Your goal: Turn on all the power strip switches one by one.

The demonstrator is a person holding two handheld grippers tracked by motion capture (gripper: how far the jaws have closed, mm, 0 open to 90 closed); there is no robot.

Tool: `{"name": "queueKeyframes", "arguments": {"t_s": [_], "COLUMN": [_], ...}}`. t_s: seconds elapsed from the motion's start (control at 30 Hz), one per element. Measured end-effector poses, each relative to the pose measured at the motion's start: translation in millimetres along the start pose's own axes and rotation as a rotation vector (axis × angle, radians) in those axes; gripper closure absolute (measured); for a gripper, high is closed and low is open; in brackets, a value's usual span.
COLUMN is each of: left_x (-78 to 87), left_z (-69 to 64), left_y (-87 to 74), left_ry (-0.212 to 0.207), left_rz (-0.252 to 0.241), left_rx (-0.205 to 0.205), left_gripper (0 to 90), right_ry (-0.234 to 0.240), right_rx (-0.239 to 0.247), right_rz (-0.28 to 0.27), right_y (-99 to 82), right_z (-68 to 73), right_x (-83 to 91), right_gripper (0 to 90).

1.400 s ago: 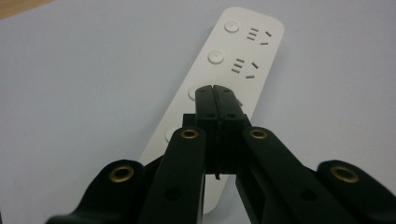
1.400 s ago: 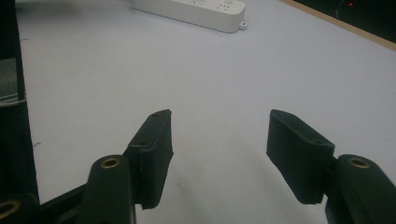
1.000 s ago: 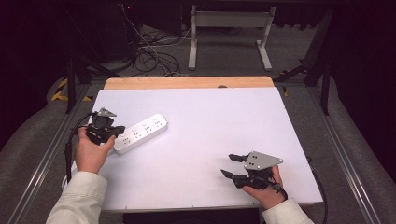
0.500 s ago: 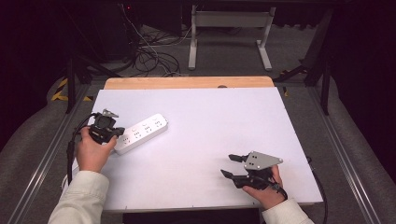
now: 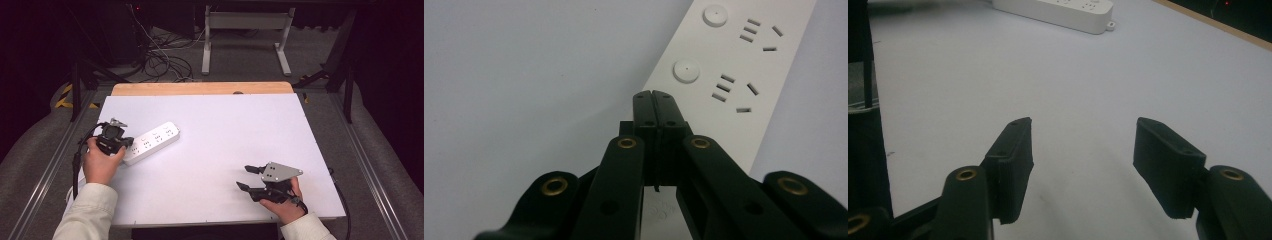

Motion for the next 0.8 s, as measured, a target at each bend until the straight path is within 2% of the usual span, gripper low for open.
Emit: {"name": "queueKeyframes", "arguments": {"t_s": [0.3,0.4,0.43,0.53,0.6,0.63,0.73,0.8], "left_x": [-1.2,-1.6,-2.4,-3.7,-3.7,-3.8,-3.8,-3.8], "left_z": [-0.5,-0.7,-2.6,-6.5,-8.4,-8.5,-6.4,-6.2], "left_y": [-1.2,-1.5,-1.5,-1.2,-1.3,-1.2,-1.6,-1.7], "left_ry": [-0.007,0.003,-0.008,-0.032,-0.001,0.002,-0.030,-0.035], "left_rz": [-0.009,-0.006,-0.010,-0.003,0.000,0.000,-0.014,-0.015], "left_rx": [0.007,-0.008,0.003,-0.009,-0.029,-0.031,0.000,0.002], "left_gripper": [89.8,89.8,89.8,89.9,89.9,89.9,89.9,89.9], "right_ry": [0.001,0.002,0.002,0.004,0.003,0.003,0.005,0.005], "right_rx": [0.003,0.004,0.004,0.006,0.006,0.006,0.009,0.006], "right_rz": [0.001,0.003,0.003,0.003,0.004,0.003,0.002,0.000], "right_y": [-0.2,-0.3,-0.3,-0.3,-0.4,-0.3,-0.3,-0.2], "right_z": [0.4,0.6,0.6,0.9,0.8,0.9,1.2,1.2], "right_x": [0.2,0.0,0.0,0.0,-0.1,0.0,0.7,1.1], "right_gripper": [41.3,41.4,41.3,41.3,41.3,41.3,41.3,41.3]}}
Point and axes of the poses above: each handheld gripper's, and its own axes: x roughly backward along the jaws, y roughly out of its top, z roughly to its left, the point moved 8 cm from there along -x, roughly forward along the jaws, and after that the axes turned 11 degrees about x, right-handed, at the moved point
